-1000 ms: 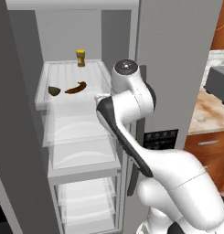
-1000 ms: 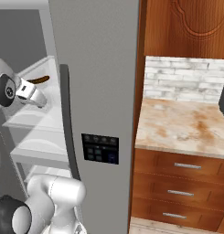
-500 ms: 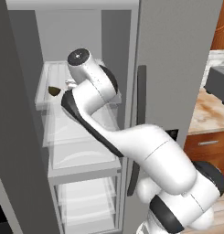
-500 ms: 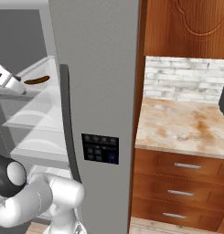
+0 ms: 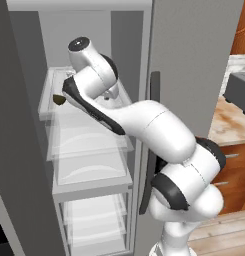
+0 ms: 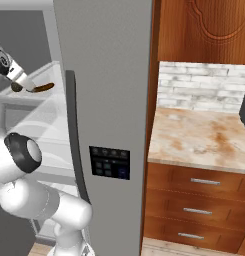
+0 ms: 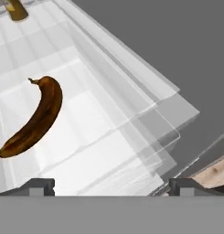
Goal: Pick the banana and kiwi from the fridge and place them on the plate next to the blender to make a fruit smoothie.
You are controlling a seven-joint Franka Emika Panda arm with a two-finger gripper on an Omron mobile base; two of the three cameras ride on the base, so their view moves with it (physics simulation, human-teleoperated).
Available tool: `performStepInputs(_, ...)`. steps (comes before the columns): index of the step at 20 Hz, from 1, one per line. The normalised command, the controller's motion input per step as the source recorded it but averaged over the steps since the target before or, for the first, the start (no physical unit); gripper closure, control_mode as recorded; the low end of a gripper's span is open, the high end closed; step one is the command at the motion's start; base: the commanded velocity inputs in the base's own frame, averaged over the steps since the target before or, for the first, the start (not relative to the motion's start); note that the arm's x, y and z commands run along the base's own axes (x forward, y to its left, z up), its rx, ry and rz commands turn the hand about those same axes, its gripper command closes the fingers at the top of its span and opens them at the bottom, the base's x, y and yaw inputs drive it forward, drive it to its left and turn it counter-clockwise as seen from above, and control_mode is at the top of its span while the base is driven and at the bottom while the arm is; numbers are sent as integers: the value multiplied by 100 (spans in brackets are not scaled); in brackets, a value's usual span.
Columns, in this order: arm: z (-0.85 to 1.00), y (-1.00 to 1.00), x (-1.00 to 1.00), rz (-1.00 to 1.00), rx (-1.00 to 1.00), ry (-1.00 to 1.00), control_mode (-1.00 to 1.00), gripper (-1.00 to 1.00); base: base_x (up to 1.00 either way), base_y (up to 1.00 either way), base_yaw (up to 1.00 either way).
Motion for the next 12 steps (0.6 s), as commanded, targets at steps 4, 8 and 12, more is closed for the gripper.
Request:
performStepInputs(4, -22, 3, 46, 0, 15, 0, -100, -100, 0, 0, 0)
performStepInputs(8, -32, 0, 53, 0, 13, 0, -100, -100, 0, 0, 0)
performStepInputs(12, -31, 14, 58, 0, 8, 2, -100, -100, 0, 0, 0)
